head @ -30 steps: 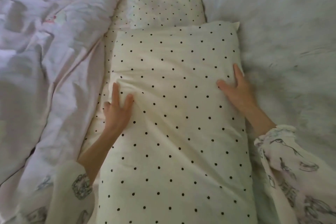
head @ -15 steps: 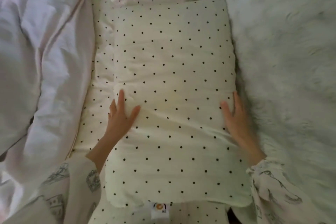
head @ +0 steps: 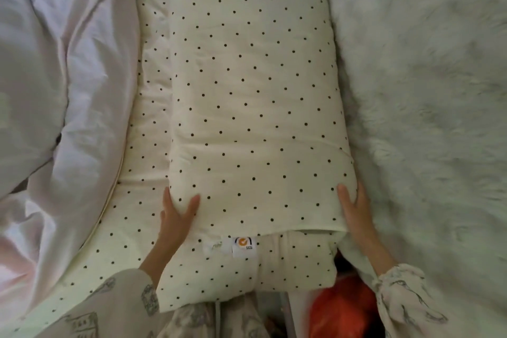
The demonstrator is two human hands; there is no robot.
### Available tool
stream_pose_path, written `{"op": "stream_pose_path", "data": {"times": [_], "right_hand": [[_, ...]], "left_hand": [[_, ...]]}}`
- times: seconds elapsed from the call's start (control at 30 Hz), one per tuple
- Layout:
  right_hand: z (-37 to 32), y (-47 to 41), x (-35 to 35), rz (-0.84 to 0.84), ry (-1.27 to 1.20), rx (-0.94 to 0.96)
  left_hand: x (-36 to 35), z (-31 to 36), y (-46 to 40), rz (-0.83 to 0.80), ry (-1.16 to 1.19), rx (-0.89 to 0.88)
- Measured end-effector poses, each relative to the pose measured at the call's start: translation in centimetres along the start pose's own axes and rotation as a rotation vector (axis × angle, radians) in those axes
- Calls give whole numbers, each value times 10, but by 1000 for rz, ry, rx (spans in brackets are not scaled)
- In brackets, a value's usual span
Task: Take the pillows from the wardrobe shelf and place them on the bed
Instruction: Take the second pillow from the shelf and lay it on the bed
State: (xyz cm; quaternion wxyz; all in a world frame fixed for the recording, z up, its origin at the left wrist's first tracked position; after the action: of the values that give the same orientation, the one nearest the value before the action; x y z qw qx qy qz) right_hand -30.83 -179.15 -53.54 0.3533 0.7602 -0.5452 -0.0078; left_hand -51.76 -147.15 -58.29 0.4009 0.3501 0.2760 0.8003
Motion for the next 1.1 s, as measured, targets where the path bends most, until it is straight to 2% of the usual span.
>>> {"op": "stream_pose_path", "data": {"times": [0.2,0.3,0.37,0.43,0.53,0.63,0.7,0.77,0.87,1.03,1.1], "right_hand": [[26,42,1,-61,-15,-61],[37,52,4,-99,135,23],[42,50,9,-4,255,12],[43,46,16,145,294,-36],[40,36,24,312,180,-47],[41,29,31,396,109,-51],[45,25,33,412,-31,-80],[46,23,31,393,-227,-118],[47,19,25,301,-340,-121],[38,19,22,179,-58,38],[35,21,22,71,42,144]], "left_hand": [[2,-22,26,-45,47,-44],[7,-29,31,-83,-148,-192],[9,-39,31,-71,-282,-201],[14,-44,29,51,-307,-180],[21,-41,30,280,-293,-244],[21,-41,39,374,-149,-290],[20,-36,44,435,-96,-293],[16,-31,46,479,-47,-258],[8,-29,46,404,-27,-200],[-2,-23,43,250,-56,-227],[-1,-21,39,221,-83,-261]]}}
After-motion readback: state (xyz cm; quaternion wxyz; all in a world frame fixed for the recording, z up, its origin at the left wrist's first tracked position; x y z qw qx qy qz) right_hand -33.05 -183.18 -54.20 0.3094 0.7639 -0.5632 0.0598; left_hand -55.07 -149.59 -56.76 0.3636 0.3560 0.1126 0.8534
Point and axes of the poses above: each hand's wrist, its own y-axis away from the middle knuckle, its own x-axis out of the back of the hand, z = x × y, the point moved 5 cm from there along -y, towards the middle knuckle, and after that the axes turned 4 degrees about -z, right-handed, at the moved point
